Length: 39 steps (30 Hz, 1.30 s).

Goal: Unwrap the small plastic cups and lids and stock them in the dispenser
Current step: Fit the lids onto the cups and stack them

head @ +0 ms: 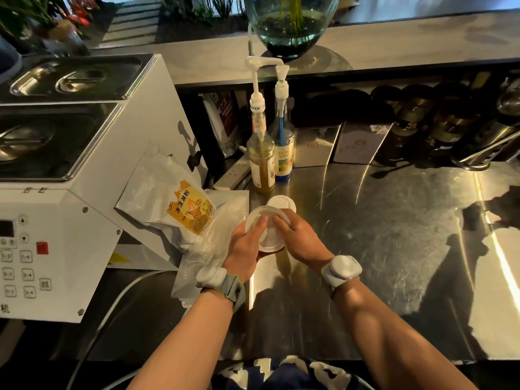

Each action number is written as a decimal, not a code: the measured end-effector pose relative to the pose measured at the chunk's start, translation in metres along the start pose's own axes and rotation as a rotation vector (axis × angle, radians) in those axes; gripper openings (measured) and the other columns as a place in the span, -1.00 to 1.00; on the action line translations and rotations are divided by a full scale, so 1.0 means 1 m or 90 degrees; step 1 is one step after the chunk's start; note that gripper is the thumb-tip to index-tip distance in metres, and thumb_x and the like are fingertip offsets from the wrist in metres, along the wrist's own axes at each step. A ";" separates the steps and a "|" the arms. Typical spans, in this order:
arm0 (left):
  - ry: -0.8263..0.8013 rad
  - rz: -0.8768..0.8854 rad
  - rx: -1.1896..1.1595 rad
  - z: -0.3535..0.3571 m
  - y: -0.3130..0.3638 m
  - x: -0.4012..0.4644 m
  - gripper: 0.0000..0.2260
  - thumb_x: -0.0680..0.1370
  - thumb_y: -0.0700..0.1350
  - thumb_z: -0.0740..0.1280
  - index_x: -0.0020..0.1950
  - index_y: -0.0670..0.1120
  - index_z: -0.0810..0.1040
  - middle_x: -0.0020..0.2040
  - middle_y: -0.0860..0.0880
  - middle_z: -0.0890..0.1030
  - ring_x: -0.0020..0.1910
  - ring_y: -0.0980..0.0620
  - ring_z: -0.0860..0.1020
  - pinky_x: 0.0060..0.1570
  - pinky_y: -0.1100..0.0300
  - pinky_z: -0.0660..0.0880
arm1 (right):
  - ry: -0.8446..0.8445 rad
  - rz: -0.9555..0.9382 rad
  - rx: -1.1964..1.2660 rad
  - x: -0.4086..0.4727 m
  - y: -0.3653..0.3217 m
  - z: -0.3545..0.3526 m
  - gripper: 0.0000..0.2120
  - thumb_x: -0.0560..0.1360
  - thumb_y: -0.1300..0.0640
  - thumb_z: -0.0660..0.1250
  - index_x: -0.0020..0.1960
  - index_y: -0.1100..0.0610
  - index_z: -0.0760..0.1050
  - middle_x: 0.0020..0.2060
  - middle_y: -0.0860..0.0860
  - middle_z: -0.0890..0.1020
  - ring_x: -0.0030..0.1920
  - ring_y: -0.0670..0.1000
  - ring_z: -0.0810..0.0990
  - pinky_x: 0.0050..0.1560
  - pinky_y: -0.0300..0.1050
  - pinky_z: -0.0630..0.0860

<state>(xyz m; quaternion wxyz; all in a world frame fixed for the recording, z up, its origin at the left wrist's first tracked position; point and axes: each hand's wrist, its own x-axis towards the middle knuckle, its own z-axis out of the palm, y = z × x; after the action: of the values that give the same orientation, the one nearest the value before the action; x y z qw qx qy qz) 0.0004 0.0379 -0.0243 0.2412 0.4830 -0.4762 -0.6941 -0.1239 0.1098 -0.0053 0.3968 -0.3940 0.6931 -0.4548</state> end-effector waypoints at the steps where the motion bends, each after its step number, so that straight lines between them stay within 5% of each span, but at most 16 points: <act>1: 0.001 0.003 0.016 0.000 0.001 0.000 -0.15 0.21 0.49 0.47 0.39 0.08 0.48 0.24 -0.11 0.62 0.22 -0.17 0.60 0.25 -0.23 0.55 | -0.012 0.012 0.015 0.001 0.000 -0.002 -0.78 0.66 -0.10 0.13 0.23 -0.07 0.43 0.16 -0.01 0.58 0.15 0.04 0.57 0.21 -0.06 0.51; 3: -0.002 -0.015 0.026 0.002 0.002 0.001 -0.15 0.21 0.48 0.48 0.37 0.06 0.49 0.23 -0.13 0.61 0.21 -0.18 0.60 0.21 -0.24 0.58 | -0.025 0.041 0.031 0.005 0.003 -0.005 -0.71 0.64 -0.16 0.16 0.23 -0.04 0.47 0.14 -0.02 0.60 0.13 0.05 0.59 0.19 -0.07 0.52; 10: -0.067 -0.084 -0.049 0.002 0.009 -0.002 -0.79 0.57 0.06 0.40 0.18 0.09 0.52 0.17 -0.15 0.61 0.18 -0.15 0.61 0.03 -0.08 0.67 | -0.019 0.045 -0.035 0.011 0.016 -0.005 -0.55 0.60 -0.25 0.15 0.24 0.08 0.47 0.08 0.02 0.61 0.05 0.06 0.61 0.06 -0.14 0.56; 14: -0.007 -0.074 -0.017 0.004 0.009 0.001 -0.80 0.56 0.05 0.42 0.14 0.06 0.51 0.11 -0.12 0.60 0.11 -0.13 0.61 -0.02 -0.15 0.68 | -0.092 0.075 0.008 0.014 0.021 -0.013 -0.62 0.57 -0.26 0.23 0.14 0.02 0.53 -0.04 -0.04 0.63 -0.14 -0.04 0.60 -0.12 -0.23 0.50; 17: 0.022 -0.065 -0.021 0.005 0.014 0.010 -0.56 0.53 0.12 0.44 0.34 -0.02 0.49 0.23 -0.17 0.59 0.17 -0.18 0.60 -0.03 -0.22 0.67 | 0.008 0.090 0.162 0.019 0.031 -0.025 -0.67 0.56 -0.15 0.32 0.05 0.11 0.62 -0.20 0.01 0.64 -0.25 0.04 0.54 -0.30 -0.16 0.43; 21: 0.035 -0.049 -0.051 0.004 0.024 0.015 -0.60 0.57 0.07 0.41 0.37 0.00 0.47 0.28 -0.16 0.56 0.18 -0.21 0.61 -0.04 -0.24 0.67 | 0.213 0.114 -0.109 0.046 0.057 -0.031 -0.70 0.49 -0.06 0.43 0.14 0.07 0.61 -0.04 0.02 0.64 -0.07 0.03 0.63 -0.01 -0.04 0.60; 30: 0.041 -0.044 -0.134 -0.005 0.041 0.027 -0.67 0.64 -0.04 0.32 0.41 0.02 0.44 0.29 -0.12 0.53 0.19 -0.18 0.59 0.05 -0.29 0.63 | 0.130 0.087 -0.349 0.084 0.079 -0.019 -0.14 0.29 -0.35 0.49 0.46 -0.12 0.25 0.38 0.08 0.39 0.34 0.17 0.43 0.33 0.22 0.45; 39: 0.055 -0.065 -0.205 -0.022 0.053 0.026 -0.68 0.64 0.00 0.31 0.40 0.01 0.47 0.30 -0.16 0.53 0.25 -0.25 0.56 0.01 -0.22 0.65 | 0.056 0.062 -0.366 0.104 0.084 -0.015 -0.11 0.34 -0.34 0.43 0.55 -0.17 0.13 0.53 0.05 0.25 0.54 0.20 0.12 0.52 0.28 0.00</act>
<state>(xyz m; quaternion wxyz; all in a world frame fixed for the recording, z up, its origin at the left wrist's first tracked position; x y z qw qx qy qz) 0.0022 -0.0150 0.0098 0.3003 0.4909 -0.3229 -0.7514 -0.1920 0.0430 -0.1004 0.2595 -0.4364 0.8284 -0.2368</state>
